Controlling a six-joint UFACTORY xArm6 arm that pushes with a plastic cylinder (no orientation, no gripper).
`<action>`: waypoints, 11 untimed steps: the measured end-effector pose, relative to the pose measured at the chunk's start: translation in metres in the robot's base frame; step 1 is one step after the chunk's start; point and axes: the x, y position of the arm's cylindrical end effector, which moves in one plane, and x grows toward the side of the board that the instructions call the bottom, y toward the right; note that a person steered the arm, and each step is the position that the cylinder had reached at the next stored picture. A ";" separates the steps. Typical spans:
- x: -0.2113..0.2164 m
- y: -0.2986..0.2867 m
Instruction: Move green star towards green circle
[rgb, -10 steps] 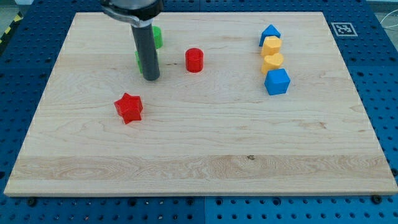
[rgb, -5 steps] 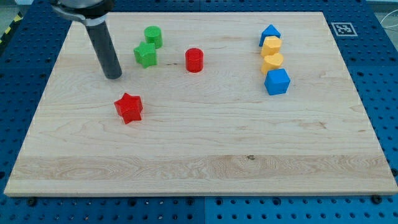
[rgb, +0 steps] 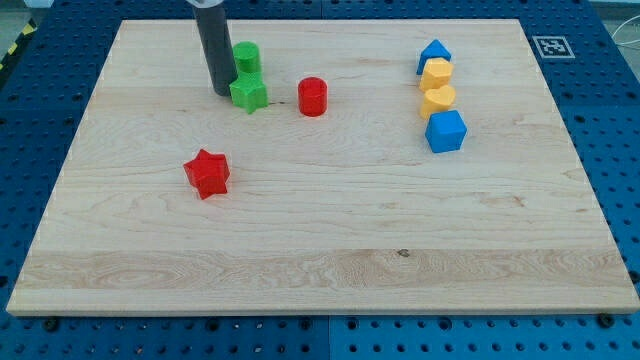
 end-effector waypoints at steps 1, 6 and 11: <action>0.034 0.003; 0.014 0.086; -0.042 0.077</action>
